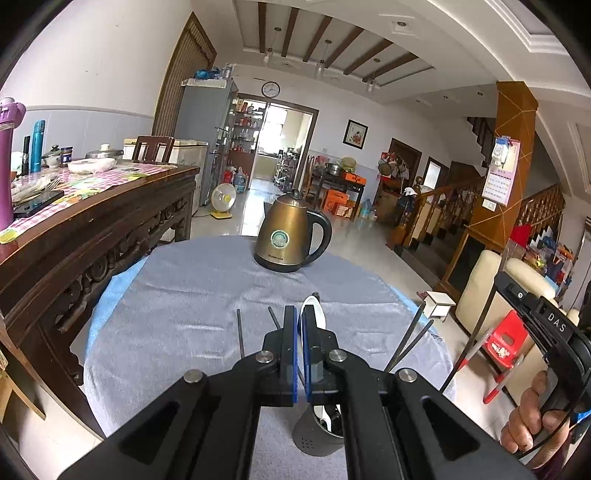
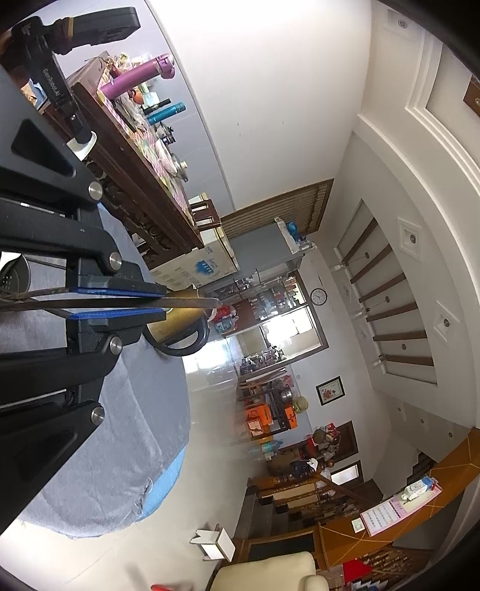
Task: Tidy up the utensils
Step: 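Lift the held spoon and chopstick up over the mesh cup with both tools, then lower the spoon and chopstick into the mesh cup with both tools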
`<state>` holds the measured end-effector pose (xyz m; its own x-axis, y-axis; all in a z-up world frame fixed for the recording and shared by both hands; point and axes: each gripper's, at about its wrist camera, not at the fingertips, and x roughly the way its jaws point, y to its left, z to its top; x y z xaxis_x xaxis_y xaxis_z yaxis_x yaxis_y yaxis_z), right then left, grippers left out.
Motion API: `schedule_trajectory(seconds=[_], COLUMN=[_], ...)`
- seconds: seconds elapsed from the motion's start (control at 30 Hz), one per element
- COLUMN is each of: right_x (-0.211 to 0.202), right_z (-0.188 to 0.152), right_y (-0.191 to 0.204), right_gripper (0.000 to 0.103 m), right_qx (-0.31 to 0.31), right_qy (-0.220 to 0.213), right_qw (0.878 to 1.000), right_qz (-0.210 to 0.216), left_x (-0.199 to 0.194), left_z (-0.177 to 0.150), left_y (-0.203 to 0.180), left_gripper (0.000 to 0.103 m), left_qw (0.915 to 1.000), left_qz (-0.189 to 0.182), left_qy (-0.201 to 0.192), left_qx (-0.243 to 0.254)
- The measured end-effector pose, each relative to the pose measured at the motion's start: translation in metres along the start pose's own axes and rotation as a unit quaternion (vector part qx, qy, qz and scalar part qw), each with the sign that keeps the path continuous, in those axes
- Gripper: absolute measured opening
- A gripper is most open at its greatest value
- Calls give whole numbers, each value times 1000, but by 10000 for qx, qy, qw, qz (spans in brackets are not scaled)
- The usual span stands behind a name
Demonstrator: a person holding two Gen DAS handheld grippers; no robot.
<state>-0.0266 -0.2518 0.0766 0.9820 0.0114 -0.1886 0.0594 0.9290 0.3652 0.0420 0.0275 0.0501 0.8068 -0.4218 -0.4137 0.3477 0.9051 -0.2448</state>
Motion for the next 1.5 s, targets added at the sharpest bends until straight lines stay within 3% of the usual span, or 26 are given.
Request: schedule_trajectory(seconds=[0.83, 1.5], right_x=[7, -7], right_z=[-2, 9], right_y=[-9, 10], right_gripper=[7, 7], right_qx=[82, 146], right_qy=[79, -219], right_qw=[9999, 9994], right_qz=[27, 230], left_x=[8, 7], left_z=[-9, -13], left_y=[-11, -17], left_gripper=[2, 2], left_qw=[9996, 9994], left_qz=[163, 216], left_qy=[160, 197], left_qx=[158, 183])
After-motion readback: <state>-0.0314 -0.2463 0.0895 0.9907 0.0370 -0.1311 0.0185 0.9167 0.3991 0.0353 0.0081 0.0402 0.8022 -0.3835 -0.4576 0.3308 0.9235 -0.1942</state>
